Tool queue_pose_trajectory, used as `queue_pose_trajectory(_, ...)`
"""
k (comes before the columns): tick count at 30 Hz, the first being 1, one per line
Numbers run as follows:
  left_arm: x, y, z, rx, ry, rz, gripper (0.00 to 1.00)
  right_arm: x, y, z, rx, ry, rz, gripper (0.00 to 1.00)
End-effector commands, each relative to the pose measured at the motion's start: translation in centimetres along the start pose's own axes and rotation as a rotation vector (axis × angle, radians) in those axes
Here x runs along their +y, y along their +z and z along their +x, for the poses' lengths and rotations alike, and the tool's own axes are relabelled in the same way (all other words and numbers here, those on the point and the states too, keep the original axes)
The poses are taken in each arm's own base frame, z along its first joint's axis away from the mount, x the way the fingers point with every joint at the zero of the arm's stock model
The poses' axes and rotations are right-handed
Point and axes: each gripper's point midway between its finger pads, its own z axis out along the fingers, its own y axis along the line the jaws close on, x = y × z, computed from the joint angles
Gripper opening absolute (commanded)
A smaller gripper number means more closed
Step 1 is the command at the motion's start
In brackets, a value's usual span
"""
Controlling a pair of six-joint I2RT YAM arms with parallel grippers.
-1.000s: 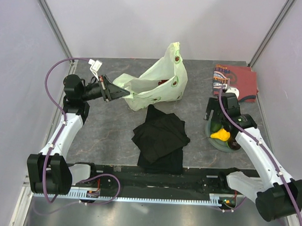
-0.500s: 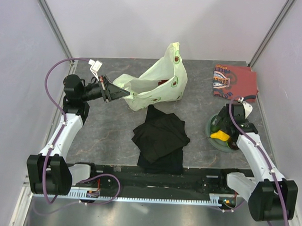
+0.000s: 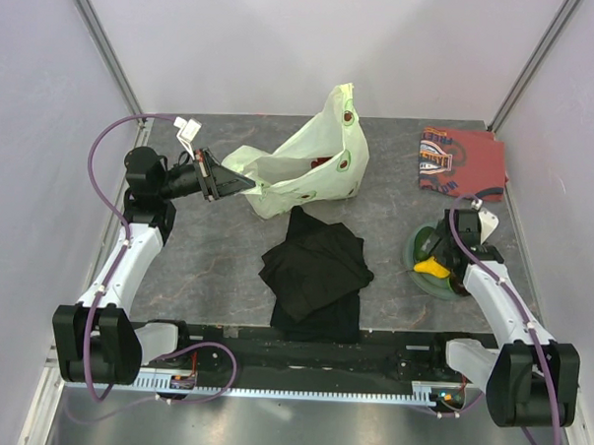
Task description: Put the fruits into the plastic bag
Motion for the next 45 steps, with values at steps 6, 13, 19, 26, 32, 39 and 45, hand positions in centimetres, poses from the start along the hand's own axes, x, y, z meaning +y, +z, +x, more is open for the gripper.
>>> queue_pose_trajectory(6, -1.0, -0.1, -0.6, -0.007, 0.076, 0.014, 0.02, -0.3, 1.3, 0.2, -0.019, 0.034, 0.025, 0.73)
queue_pose_trajectory(13, -0.7, -0.1, -0.5, -0.006, 0.07, 0.01, 0.02, -0.3, 1.6, 0.4, -0.012, 0.031, 0.023, 0.61)
queue_pose_trajectory(19, -0.7, -0.1, -0.5, -0.005, 0.066, 0.009, 0.02, -0.4, 1.1, -0.2, -0.034, 0.032, 0.024, 0.5)
queue_pose_trajectory(26, -0.8, -0.1, -0.5, -0.004, 0.07, 0.012, 0.02, -0.6, 0.3, -0.9, -0.053, 0.028, 0.03, 0.41)
queue_pose_trajectory(32, -0.7, -0.1, -0.5, -0.006, 0.067, 0.009, 0.02, -1.0, -1.1, -2.4, -0.099, 0.029, 0.04, 0.31)
queue_pose_trajectory(39, -0.6, -0.1, -0.5, -0.004, 0.062, 0.008, 0.02, 0.8, -4.8, -5.4, -0.202, 0.034, -0.109, 0.23)
queue_pose_trajectory(45, -0.6, -0.1, -0.5, -0.004, 0.062, 0.007, 0.02, 5.2, -9.3, -7.5, -0.333, 0.02, -0.441, 0.1)
